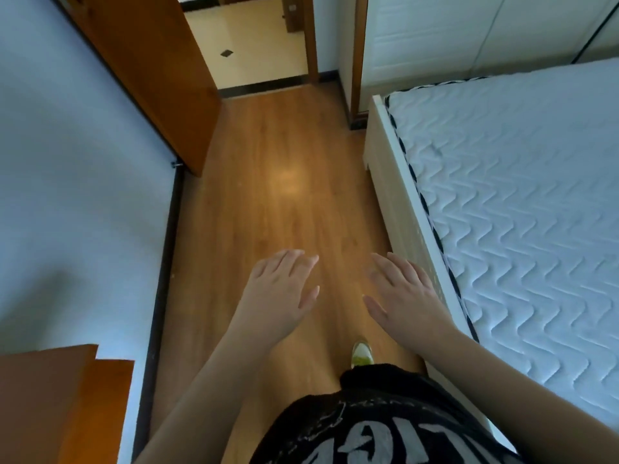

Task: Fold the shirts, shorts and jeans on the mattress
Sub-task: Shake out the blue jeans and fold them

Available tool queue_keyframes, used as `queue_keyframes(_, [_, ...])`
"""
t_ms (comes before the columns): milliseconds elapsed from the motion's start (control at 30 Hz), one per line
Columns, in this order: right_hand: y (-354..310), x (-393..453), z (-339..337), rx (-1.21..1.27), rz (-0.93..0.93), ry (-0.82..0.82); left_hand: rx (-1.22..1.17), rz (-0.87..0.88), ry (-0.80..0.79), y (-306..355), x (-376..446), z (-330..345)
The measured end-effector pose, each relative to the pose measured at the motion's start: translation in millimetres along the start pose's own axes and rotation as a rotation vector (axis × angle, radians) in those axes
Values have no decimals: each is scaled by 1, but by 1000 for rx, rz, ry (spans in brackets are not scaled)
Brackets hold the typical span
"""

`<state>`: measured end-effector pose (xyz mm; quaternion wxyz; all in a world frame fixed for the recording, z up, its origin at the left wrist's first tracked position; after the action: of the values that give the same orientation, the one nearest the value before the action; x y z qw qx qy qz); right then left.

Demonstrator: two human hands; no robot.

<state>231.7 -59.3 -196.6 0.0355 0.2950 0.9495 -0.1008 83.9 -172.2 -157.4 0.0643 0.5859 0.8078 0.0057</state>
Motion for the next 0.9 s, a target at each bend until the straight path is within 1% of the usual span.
queue_keyframes(133, [8, 74, -19, -13, -30, -25, 9, -28, 0, -24, 56, -20])
queue_keyframes(300, [3, 166, -38, -32, -86, -6, -7, -56, -26, -66, 110, -20])
queue_keyframes(500, [-16, 290, -43, -82, -138, 6, -17, -103, -23, -156, 189, -17])
queue_keyframes(600, [-37, 352, -55, -99, -158, 4, -41, -122, 16, -209, 230, -30])
queue_keyframes(767, [-56, 441, -80, -80, -110, 20, 39, -85, 84, -278, 300, -72])
queue_keyframes(900, [-48, 499, -94, -78, -67, 38, 65, -40, 94, -307, 366, -84])
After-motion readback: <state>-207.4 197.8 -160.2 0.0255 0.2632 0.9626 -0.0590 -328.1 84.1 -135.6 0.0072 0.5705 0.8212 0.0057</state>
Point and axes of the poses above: each hand's wrist, its own x-axis towards the middle knuckle, its own z-axis out of the palm, y = z × x, the point moved 8 cm from there along x, towards the middle knuckle, and after that the axes turned 2 degrees about z, right-handed, at the moved point
